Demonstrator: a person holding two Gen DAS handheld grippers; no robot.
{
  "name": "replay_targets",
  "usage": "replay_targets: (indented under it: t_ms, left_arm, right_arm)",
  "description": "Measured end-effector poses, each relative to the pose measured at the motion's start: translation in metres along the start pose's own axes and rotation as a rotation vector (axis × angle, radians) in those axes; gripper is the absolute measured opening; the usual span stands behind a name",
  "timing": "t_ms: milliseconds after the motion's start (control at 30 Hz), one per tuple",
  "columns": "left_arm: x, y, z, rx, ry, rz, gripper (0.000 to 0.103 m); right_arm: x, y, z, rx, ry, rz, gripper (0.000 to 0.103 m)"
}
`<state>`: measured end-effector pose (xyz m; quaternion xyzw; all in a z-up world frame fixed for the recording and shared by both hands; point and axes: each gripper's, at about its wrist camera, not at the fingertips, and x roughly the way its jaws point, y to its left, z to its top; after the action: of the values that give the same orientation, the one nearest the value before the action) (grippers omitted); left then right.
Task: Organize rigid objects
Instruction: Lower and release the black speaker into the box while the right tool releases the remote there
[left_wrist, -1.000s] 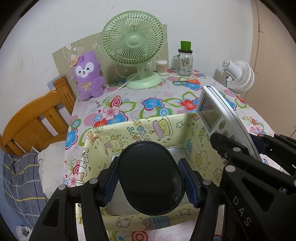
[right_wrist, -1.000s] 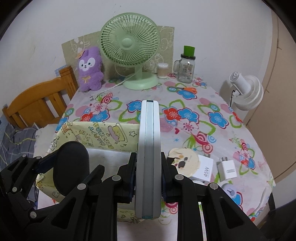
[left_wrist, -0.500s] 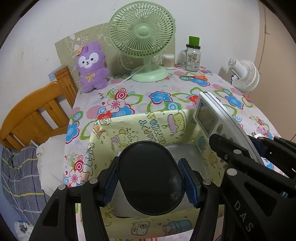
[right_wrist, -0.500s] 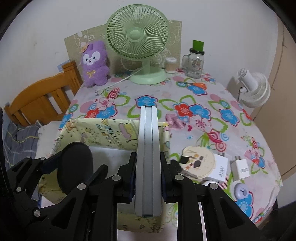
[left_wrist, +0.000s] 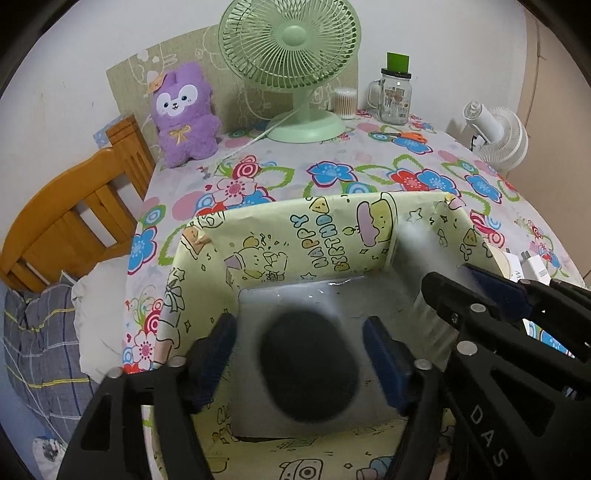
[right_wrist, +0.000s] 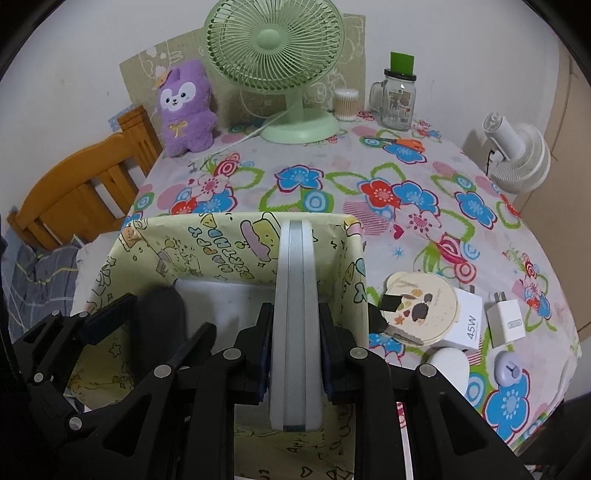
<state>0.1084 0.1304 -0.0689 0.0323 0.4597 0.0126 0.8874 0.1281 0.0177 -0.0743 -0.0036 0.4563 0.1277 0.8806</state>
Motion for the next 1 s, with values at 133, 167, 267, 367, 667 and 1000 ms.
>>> replay_targets:
  t_ms: [133,167,267,367,667,1000]
  left_arm:
    - [-0.001,0.002,-0.001,-0.012,-0.001,-0.009,0.088]
    - [-0.002,0.002,-0.002,-0.013,-0.003,-0.007,0.089]
    - [-0.006,0.002,-0.004,-0.011,-0.008,-0.001,0.093]
    - [-0.013,0.002,-0.005,-0.020,-0.019,-0.007,0.095]
    - [-0.032,-0.010,-0.009,-0.009,-0.052,-0.013,0.096]
    - [-0.043,-0.033,-0.010,0.011,-0.056,-0.016,0.096]
  right_arm:
    - [-0.003,0.003,0.000,-0.027,-0.007,0.004,0.038]
    - [-0.004,0.004,0.000,-0.031,-0.007,0.009,0.039]
    - [-0.009,0.005,-0.001,-0.045,-0.011,0.007,0.048]
    - [-0.016,0.005,-0.002,-0.057,-0.026,0.001,0.056]
    - [-0.042,0.002,-0.007,-0.088,-0.092,-0.090,0.082]
    - [-0.060,-0.018,-0.014,-0.087,-0.107,-0.130,0.086]
